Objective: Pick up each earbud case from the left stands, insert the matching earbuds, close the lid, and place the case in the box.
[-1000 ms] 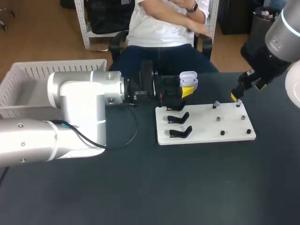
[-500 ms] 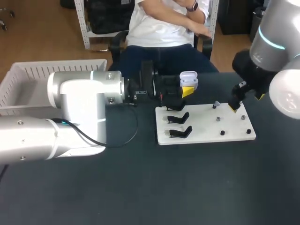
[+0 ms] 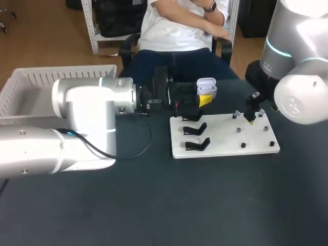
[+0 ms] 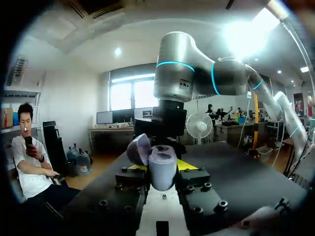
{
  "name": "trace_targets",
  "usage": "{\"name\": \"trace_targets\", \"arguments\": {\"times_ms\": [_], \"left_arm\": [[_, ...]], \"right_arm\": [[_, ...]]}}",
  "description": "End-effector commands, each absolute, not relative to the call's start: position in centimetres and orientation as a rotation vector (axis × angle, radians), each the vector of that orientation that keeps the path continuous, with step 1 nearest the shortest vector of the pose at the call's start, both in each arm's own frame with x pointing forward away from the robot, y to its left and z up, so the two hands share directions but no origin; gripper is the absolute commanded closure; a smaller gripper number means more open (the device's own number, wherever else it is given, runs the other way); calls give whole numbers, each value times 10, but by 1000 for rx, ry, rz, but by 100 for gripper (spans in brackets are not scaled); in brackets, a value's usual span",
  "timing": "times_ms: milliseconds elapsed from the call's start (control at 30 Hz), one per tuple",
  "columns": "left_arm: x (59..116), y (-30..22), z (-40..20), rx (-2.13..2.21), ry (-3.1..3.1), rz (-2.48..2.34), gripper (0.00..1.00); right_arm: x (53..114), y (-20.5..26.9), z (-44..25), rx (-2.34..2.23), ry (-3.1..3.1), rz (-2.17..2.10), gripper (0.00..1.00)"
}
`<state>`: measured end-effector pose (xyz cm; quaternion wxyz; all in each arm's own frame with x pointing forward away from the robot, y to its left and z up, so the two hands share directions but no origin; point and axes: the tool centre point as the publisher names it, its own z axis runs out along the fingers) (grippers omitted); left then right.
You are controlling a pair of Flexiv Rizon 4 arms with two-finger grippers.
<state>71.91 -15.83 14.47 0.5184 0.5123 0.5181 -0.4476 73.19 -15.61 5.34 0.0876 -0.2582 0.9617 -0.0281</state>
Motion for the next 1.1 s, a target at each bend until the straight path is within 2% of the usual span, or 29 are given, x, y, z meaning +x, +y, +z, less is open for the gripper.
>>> {"name": "trace_targets", "arguments": {"times_ms": [33,533,633,767,800,900,1000,1100], "left_arm": [[717,-158,144,1221,1240,-1068,100],[717,-158,144,1221,1240,-1068,100],[717,-158,144,1221,1240,-1068,100],[717,-158,144,1221,1240,-1068,100],[717,-158,144,1221,1240,-1068,100],[717,-158,144,1221,1240,-1068,100],[717,-158,144,1221,1240,-1068,100],[717,-158,144,1221,1240,-1068,100]], "right_arm": [[742,-153,50,-756,2894,-103,0],[756,-166,43,-749,2923,-150,1],[759,-168,40,-748,2931,-153,7],[763,-170,36,-744,2943,-152,20],[764,-170,35,-741,2946,-149,27],[765,-171,34,-738,2950,-147,33],[766,-172,34,-740,2954,-149,44],[768,-174,33,-734,2954,-148,45]]}}
